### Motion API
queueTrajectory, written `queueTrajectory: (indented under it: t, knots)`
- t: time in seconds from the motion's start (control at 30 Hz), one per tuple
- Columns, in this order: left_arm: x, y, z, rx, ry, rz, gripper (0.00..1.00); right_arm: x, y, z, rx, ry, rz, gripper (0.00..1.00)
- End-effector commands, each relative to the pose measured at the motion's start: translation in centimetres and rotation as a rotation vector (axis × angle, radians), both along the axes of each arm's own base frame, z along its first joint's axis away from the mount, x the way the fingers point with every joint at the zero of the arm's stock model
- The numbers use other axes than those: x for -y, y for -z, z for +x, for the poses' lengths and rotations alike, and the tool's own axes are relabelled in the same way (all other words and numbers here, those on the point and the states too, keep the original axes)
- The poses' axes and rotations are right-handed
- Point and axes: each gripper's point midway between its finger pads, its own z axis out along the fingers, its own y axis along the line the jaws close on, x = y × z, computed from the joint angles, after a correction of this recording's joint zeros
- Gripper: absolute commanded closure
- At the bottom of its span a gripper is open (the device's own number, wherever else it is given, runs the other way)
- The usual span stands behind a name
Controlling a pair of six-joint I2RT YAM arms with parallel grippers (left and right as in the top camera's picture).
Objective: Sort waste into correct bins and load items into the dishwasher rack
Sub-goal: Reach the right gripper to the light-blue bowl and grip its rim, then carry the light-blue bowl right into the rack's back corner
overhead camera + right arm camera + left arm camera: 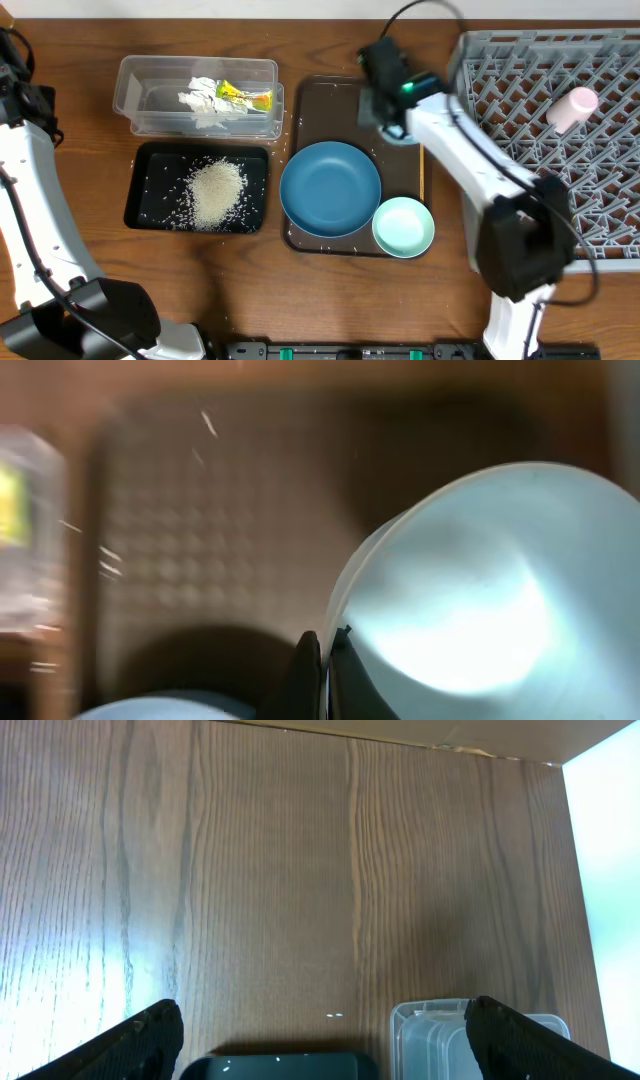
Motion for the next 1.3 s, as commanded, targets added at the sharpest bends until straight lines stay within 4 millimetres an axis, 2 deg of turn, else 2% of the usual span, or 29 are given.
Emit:
queueTrajectory:
  t: [0.0,0.13,0.3,0.33,0.5,0.6,0.7,0.8,1.0,1.27]
  knots:
    - [-0.1,0.0,-0.2,-0.014,0.001,0.007,0.08,4.7,-8.0,1.9,0.154,0.021,0.096,0.99]
    - [-0.1,0.0,-0.2,-0.014,0.001,0.007,0.08,10.9,-11.2,2.6,0.19,0.039,0.272,0.99]
    - [-0.1,0.0,-0.2,-0.013,0.001,0.007,0.08,18.9,-13.3,2.2,0.245,-0.039,0.531,0.99]
    - [-0.1,0.0,-0.2,-0.013,0.001,0.007,0.08,21.0,-13.8,1.9,0.277,-0.067,0.571,0.99]
    - [-0.1,0.0,-0.2,-0.013,0.001,0.007,0.08,29.8,-14.2,0.5,0.405,-0.075,0.625,0.99]
    - [-0.1,0.0,-0.2,-0.013,0.001,0.007,0.08,34.0,-14.4,0.1,0.523,-0.129,0.644,0.99]
    - [-0.1,0.0,-0.2,-0.013,0.001,0.007,0.08,36.9,-14.1,0.6,0.627,-0.194,0.641,0.99]
    - [-0.1,0.0,-0.2,-0.013,0.001,0.007,0.08,39.0,-12.2,2.0,0.643,-0.159,0.666,0.99]
    - [-0.1,0.0,-0.2,-0.013,0.001,0.007,0.08,41.4,-8.3,4.9,0.636,-0.068,0.785,0.99]
    - [-0.1,0.0,-0.2,-0.013,0.001,0.007,0.08,43.1,-5.6,6.8,0.683,-0.019,0.884,0.99]
